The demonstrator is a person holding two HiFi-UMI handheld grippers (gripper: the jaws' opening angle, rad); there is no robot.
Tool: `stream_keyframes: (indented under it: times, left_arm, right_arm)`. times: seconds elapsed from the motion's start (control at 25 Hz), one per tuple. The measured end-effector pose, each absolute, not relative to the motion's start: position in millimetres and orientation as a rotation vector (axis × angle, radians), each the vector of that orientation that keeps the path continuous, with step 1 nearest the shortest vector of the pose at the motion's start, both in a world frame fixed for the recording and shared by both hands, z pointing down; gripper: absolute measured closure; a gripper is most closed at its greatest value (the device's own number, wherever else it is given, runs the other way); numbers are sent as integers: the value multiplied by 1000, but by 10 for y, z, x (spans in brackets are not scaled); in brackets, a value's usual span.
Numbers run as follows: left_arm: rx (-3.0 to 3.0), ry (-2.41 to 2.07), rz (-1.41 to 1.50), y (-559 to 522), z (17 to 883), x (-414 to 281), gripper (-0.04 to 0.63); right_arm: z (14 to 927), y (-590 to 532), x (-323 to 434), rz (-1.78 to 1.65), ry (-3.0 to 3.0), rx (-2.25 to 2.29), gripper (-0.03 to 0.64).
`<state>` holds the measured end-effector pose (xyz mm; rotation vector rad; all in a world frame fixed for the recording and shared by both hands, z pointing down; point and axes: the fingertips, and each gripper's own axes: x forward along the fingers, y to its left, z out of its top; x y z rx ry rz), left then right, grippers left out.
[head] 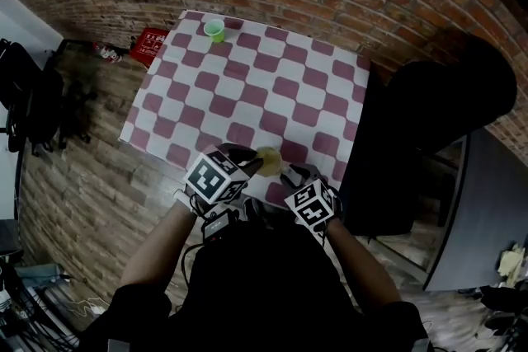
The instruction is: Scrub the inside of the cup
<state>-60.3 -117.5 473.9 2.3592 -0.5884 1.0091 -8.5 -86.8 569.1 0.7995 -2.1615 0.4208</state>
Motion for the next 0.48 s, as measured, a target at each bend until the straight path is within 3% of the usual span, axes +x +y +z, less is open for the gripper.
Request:
stream_keyframes:
  times: [0.48]
  left_arm:
    - [2462,-415,1791,-1044,5660,-425,523]
  right_arm:
    - [5659,-851,-41,396,-2153,830,477]
